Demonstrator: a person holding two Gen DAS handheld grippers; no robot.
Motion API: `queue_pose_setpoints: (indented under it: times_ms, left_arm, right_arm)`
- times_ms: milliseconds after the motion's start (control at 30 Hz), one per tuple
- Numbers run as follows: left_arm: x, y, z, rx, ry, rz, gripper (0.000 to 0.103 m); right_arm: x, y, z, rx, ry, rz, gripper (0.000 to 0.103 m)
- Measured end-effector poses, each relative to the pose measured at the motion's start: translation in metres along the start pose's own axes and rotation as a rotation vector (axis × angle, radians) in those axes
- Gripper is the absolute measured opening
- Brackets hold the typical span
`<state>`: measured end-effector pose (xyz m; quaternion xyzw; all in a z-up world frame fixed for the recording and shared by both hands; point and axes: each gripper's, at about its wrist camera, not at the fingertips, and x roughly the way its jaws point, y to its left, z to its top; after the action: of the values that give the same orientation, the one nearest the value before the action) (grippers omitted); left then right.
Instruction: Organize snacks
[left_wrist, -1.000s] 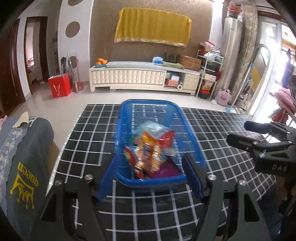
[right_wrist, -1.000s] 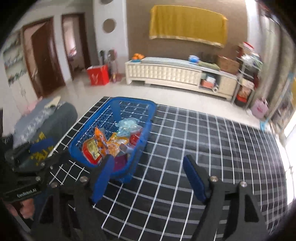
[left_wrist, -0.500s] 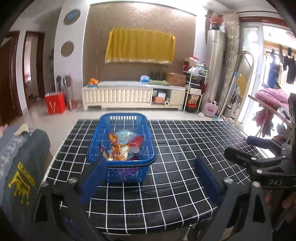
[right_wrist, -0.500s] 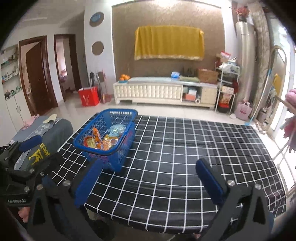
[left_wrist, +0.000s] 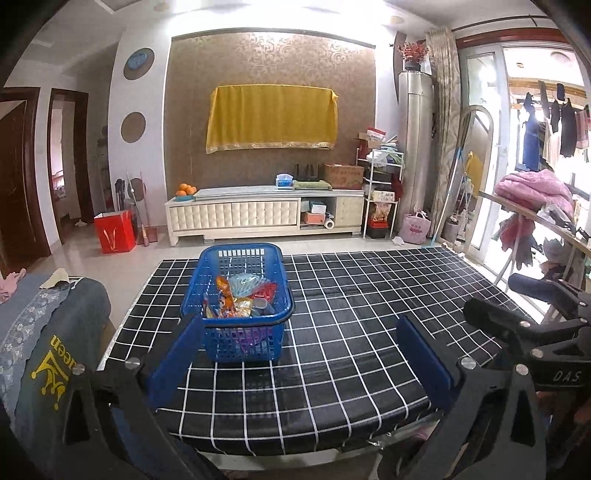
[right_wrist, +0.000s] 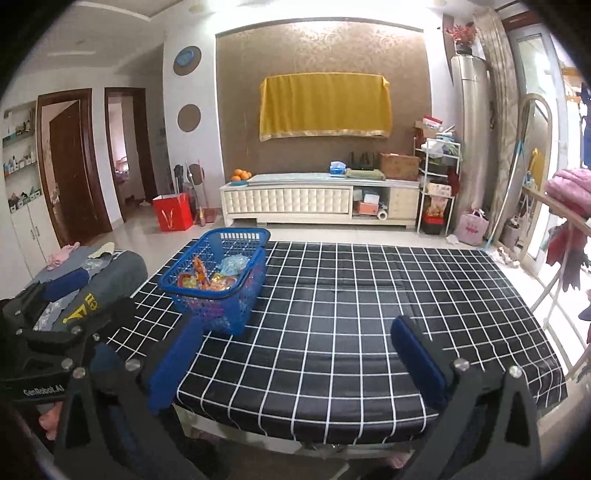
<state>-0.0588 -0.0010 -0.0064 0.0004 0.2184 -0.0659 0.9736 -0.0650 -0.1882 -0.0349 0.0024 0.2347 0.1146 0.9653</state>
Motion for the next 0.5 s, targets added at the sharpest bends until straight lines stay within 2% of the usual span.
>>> queue_pose_setpoints:
  times_ms: [500]
  left_arm:
    - [-0.017, -0.017, -0.009, 0.031, -0.014, 0.005, 0.103]
  right_arm:
    - [-0.022, 0.003, -0.01, -0.003, -0.031, -0.002, 0.103]
